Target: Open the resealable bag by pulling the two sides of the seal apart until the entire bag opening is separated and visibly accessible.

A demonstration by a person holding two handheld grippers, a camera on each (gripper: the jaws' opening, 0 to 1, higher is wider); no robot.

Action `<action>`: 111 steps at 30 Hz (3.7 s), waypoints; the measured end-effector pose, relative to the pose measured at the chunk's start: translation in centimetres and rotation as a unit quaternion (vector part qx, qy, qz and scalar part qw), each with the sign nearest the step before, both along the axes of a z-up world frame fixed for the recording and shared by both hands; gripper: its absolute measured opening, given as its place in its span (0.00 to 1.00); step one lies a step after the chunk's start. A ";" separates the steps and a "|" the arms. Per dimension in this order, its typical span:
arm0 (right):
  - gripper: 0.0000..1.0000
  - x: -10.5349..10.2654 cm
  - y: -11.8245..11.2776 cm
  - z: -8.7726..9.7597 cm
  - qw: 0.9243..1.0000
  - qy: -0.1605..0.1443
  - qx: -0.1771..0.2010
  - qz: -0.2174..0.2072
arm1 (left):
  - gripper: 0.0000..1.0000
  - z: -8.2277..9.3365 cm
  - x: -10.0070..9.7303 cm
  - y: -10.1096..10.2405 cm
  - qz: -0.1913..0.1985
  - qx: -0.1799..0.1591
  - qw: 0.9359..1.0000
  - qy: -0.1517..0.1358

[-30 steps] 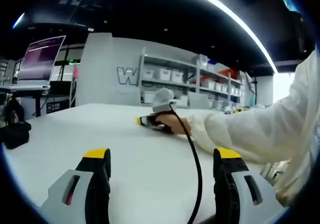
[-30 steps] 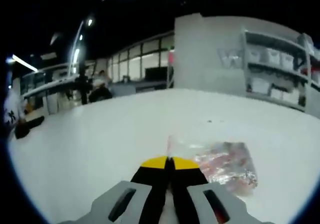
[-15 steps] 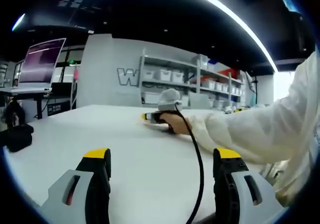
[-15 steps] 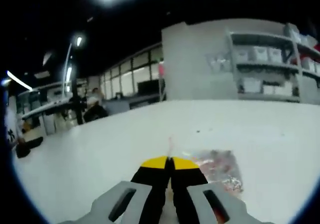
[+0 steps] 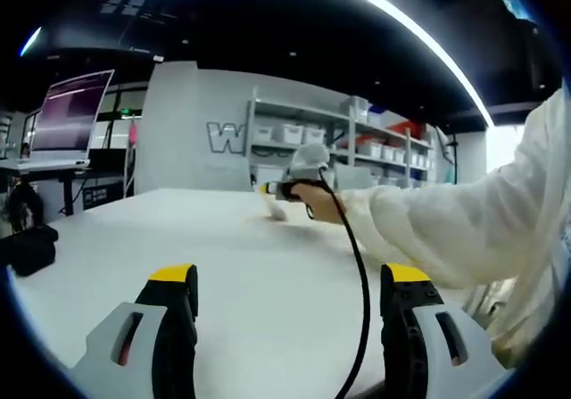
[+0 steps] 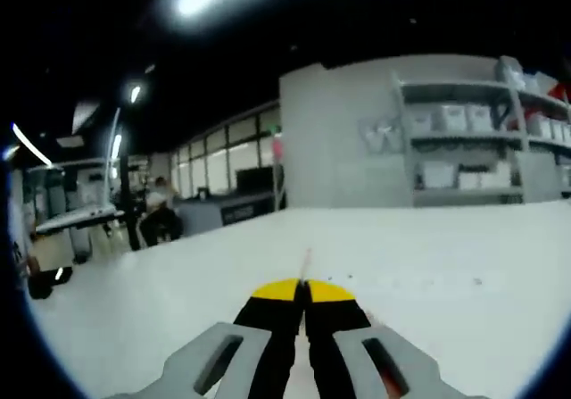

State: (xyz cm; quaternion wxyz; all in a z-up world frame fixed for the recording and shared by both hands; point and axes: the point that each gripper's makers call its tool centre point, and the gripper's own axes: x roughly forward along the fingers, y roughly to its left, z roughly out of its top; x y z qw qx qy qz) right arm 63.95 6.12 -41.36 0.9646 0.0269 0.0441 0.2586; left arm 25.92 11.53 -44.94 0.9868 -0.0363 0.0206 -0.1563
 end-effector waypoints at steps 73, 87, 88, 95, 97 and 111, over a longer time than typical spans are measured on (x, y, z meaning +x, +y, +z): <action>0.00 -2.6 -3.0 5.1 0.999 -0.028 0.003 0.036 | 0.84 0.8 -0.6 -0.2 -0.001 0.011 1.000 -0.006; 0.00 -3.0 -3.9 5.7 0.997 -0.007 0.063 0.038 | 0.84 1.0 -0.8 -0.2 -0.002 0.014 1.000 -0.009; 0.00 -3.1 -4.1 5.7 0.997 -0.008 0.063 0.038 | 0.84 1.0 -0.8 -0.2 -0.003 0.015 1.000 -0.009; 0.00 -3.6 -5.2 5.6 0.997 -0.009 0.060 0.041 | 0.84 1.1 -1.0 -0.3 -0.004 0.016 1.000 -0.010; 0.00 -3.7 -5.3 5.7 0.997 -0.010 0.059 0.043 | 0.84 1.2 -1.0 -0.4 -0.005 0.017 1.000 -0.011; 0.00 -5.0 -5.8 6.6 0.994 -0.076 -0.051 0.061 | 0.84 1.4 -0.8 -1.2 -0.013 0.023 1.000 -0.009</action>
